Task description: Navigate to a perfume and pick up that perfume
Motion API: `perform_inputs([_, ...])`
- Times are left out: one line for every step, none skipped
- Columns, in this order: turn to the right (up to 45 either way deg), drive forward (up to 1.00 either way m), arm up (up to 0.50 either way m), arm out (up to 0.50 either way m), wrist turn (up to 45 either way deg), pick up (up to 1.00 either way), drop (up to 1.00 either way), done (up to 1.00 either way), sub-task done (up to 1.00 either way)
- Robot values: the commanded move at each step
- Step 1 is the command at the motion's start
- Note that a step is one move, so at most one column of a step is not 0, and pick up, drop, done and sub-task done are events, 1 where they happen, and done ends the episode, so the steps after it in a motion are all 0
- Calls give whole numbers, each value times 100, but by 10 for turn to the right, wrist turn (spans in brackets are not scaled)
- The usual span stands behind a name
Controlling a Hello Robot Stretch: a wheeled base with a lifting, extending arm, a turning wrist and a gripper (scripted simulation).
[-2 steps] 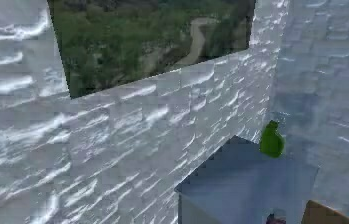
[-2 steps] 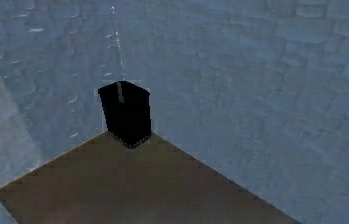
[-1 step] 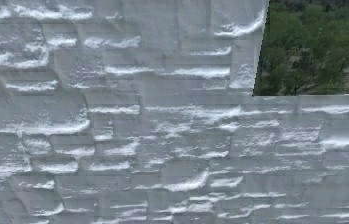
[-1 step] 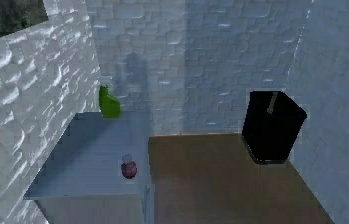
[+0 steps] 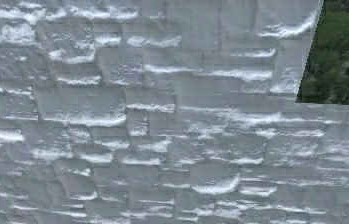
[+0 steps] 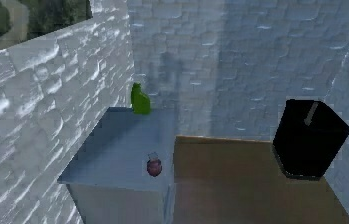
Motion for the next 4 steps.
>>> perform_inputs([0,0,50,0,0,0,0,0,0])
perform_inputs([0,0,38,0,0,0,0,0,0])
perform_inputs([0,0,0,22,0,0,0,0,0])
perform_inputs([0,0,0,0,450,0,0,0,0])
